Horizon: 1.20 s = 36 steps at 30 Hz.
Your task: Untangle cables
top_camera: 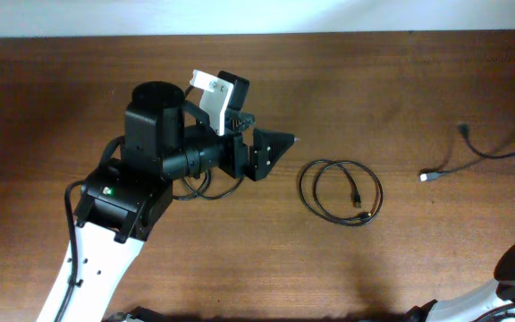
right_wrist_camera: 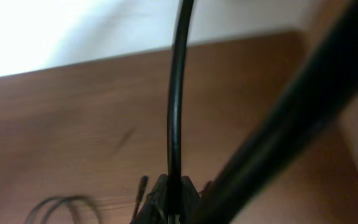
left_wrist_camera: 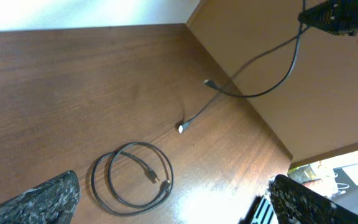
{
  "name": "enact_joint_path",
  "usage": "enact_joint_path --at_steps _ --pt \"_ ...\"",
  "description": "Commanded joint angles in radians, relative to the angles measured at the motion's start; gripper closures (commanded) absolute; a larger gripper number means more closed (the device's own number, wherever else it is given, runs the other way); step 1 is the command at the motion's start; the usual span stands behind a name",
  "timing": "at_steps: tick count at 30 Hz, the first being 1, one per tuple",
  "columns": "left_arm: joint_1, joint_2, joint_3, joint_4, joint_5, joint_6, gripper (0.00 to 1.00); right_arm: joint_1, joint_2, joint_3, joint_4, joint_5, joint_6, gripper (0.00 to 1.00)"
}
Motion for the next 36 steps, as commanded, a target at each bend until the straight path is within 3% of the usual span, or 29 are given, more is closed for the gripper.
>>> enact_joint_path --at_steps 1,15,18,19,20,24,26,27,29,33,36 --pt "0.005 -0.006 0.003 -0.020 -0.007 0.002 0.01 -0.019 0.038 0.005 0.023 0.381 0.285 0.96" --pt "0.005 -0.006 0.003 -0.022 -0.007 0.001 0.01 -0.202 0.538 0.005 0.029 0.382 0.342 0.95" --pt "0.004 -0.006 0.003 -0.022 -0.007 0.001 0.01 -0.255 0.606 0.005 0.025 0.274 0.341 0.78" --pt "0.005 -0.006 0.003 -0.022 -0.007 0.001 0.01 -0.267 0.607 0.004 0.029 0.257 0.341 0.66" --pt "0.005 -0.006 0.003 -0.022 -0.007 0.001 0.01 -0.274 0.607 0.005 0.034 0.235 0.341 0.37" --pt "0.004 -0.006 0.003 -0.022 -0.007 0.001 0.01 -0.287 0.607 0.005 0.020 0.053 0.309 0.31" --pt "0.004 -0.006 0.003 -0.022 -0.007 0.001 0.01 -0.273 0.600 0.007 -0.007 -0.105 0.172 0.10" --pt "0.004 -0.006 0.003 -0.022 -0.007 0.001 0.01 -0.264 0.588 0.009 -0.014 -0.137 0.148 0.06" --pt "0.004 -0.006 0.003 -0.022 -0.007 0.001 0.01 -0.238 0.533 0.011 -0.016 -0.148 0.115 0.01" --pt "0.004 -0.006 0.003 -0.022 -0.007 0.001 0.01 -0.185 0.382 0.015 -0.021 -0.080 0.127 0.01" --pt "0.005 -0.006 0.003 -0.022 -0.007 0.001 0.01 -0.134 0.277 0.014 -0.035 0.153 0.241 0.01"
